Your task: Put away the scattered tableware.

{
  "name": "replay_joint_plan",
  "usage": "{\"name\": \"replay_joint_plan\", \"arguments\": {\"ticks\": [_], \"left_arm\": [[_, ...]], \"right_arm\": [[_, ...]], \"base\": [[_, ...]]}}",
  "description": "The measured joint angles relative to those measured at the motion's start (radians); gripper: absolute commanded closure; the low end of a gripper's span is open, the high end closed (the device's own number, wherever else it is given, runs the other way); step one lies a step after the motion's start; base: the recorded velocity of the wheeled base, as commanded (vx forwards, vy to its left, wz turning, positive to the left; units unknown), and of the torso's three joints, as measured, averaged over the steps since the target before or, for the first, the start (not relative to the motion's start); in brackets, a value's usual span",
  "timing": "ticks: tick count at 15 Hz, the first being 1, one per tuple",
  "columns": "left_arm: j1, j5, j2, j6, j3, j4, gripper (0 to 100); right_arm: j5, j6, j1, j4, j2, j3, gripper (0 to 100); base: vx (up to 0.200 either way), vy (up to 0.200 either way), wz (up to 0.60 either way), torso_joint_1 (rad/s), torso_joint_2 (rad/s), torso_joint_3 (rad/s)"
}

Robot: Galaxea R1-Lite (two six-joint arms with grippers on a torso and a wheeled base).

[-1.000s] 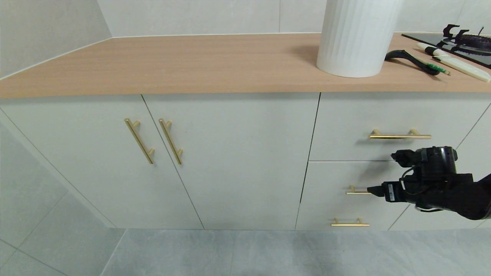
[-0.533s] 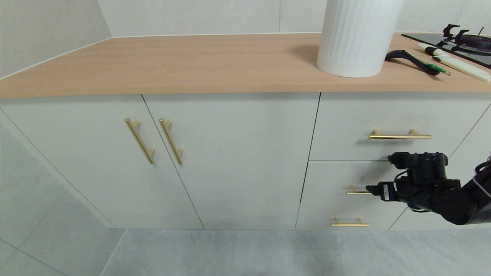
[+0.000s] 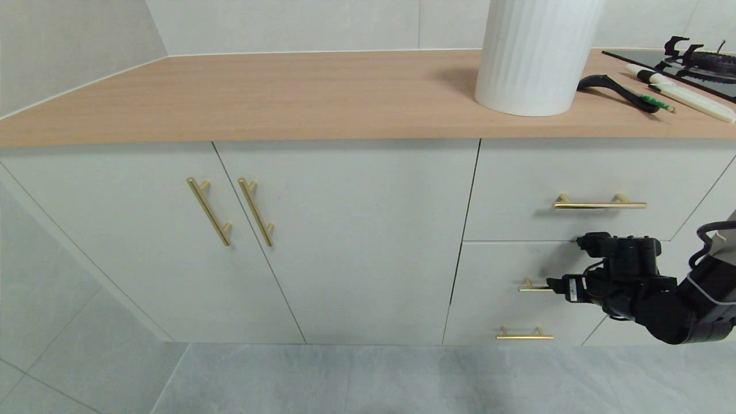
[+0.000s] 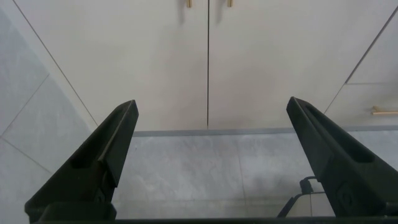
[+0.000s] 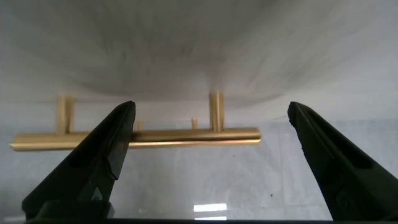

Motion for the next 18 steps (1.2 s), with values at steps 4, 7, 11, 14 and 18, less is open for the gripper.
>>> {"name": "replay_joint_plan", "arguments": {"ticks": [4,7,11,14,18], "left_arm": [[0.0,0.0,0.0,0.0,0.0,0.0,0],[0.0,0.0,0.0,0.0,0.0,0.0,0],[0.0,0.0,0.0,0.0,0.0,0.0,0],[0.0,0.0,0.0,0.0,0.0,0.0,0],[0.0,0.0,0.0,0.0,0.0,0.0,0]], "right_arm": [[0.0,-0.036,0.0,-0.002,0.017,0.02,0],[0.001,-0.054,0.0,0.006,0.016,0.034,0],[0.007,-0.08,0.0,0.087,-0.034,0.063,0],[0.073,-0.09,0.001,0.341,-0.192,0.073,0],[0.146,-0.088,0.011,0.526,-0.507,0.052,0]], "base": [[0.0,0.0,0.0,0.0,0.0,0.0],[0.0,0.0,0.0,0.0,0.0,0.0],[0.0,0.0,0.0,0.0,0.0,0.0],[0.0,0.0,0.0,0.0,0.0,0.0],[0.0,0.0,0.0,0.0,0.0,0.0]]}}
